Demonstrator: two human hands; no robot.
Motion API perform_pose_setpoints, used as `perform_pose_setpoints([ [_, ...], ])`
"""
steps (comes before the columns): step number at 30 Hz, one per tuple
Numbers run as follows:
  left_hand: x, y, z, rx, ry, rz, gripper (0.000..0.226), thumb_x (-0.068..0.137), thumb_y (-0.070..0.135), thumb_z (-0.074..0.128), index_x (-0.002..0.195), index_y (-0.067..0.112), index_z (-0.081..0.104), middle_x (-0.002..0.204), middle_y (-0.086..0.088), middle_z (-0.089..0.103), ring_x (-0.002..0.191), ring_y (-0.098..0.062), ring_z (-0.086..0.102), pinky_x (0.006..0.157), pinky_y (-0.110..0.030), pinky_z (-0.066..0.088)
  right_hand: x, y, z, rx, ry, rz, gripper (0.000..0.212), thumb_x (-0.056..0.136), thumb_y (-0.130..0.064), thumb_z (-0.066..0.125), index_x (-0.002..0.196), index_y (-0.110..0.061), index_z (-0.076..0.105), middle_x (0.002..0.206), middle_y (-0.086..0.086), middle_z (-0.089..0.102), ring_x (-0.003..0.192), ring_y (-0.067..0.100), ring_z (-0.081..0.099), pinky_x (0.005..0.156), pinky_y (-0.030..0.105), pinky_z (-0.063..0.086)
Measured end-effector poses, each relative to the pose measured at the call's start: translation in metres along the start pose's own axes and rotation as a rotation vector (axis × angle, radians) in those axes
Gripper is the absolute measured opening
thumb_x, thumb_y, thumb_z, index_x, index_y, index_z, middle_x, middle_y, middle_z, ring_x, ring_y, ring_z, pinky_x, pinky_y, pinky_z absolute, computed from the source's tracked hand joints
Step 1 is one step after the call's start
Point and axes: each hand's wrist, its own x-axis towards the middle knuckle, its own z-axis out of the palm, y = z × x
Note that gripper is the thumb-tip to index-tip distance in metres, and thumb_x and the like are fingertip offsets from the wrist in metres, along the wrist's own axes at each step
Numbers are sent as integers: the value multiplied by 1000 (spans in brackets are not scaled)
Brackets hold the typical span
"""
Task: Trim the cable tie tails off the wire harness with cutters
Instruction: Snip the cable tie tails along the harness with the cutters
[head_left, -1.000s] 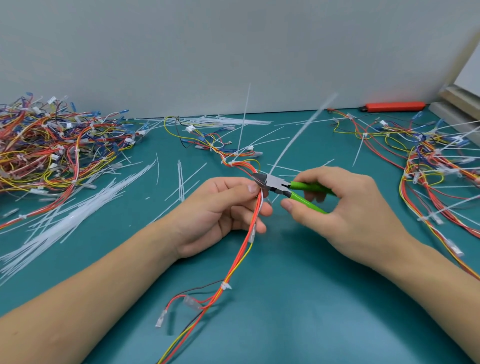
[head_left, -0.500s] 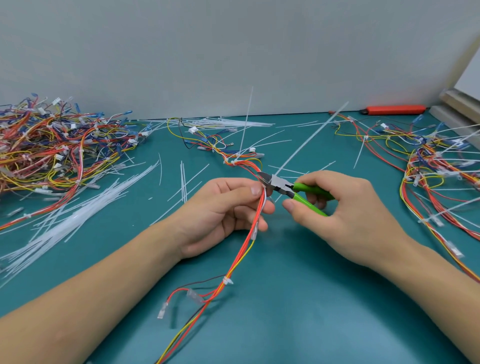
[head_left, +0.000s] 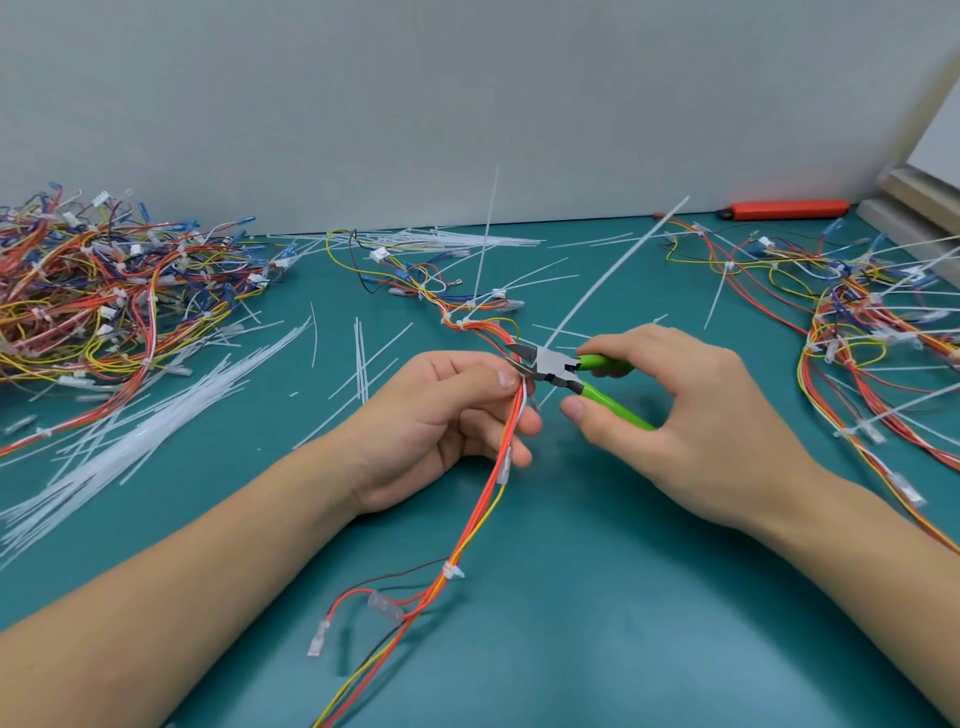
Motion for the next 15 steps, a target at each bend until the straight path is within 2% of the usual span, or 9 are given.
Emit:
perform_pose_setpoints([
  [2,0,0,0,-3,-6,-1,16,91,20,61,81,15,73,77,-15,73,56,-24,71,53,-25,54,1,-2,-1,33,5,18,29,86,-52,71,100,-26,74,81,-8,64,80,14,61,75,39,51],
  [4,0,1,-2,-11,-21,-7,12,90,21,66,81,16,73,77,-14,73,57,-23,71,53,-25,54,2,-4,-3,35,21,23,31,84,-59,70,90,-29,73,69,-4,56,67,17,54,61,40,46],
  [6,-2,2,-1,-33,-52,-9,11,86,26,68,81,17,72,77,-12,73,57,-23,71,53,-25,54,3,-6,-6,-14,45,10,34,83,-64,67,88,-31,72,67,-3,52,64,18,51,57,40,43],
  [9,-3,3,-1,-39,-59,-8,11,86,26,68,80,18,72,78,-12,74,58,-23,71,53,-25,54,1,-8,-5,-31,66,0,32,85,-61,68,90,-29,72,67,-5,52,64,16,50,56,34,41],
  [11,-2,2,-1,-33,-46,-9,14,90,20,65,79,18,72,78,-12,73,57,-23,71,53,-25,54,-1,-8,-2,-32,67,-13,30,86,-56,70,94,-27,74,71,-8,56,67,14,53,61,33,44],
  [13,-2,2,0,-26,-32,-4,16,91,19,60,79,16,71,77,-13,73,57,-24,71,53,-26,54,-1,-6,0,-47,55,-24,34,87,-51,71,105,-23,75,84,-9,64,80,14,59,76,36,50],
  [15,-1,1,0,-20,-22,-1,16,91,19,59,81,14,70,78,-14,72,57,-24,71,54,-26,54,0,-5,0,-66,55,-20,42,86,-51,71,115,-21,73,99,-11,68,96,14,62,90,36,49],
])
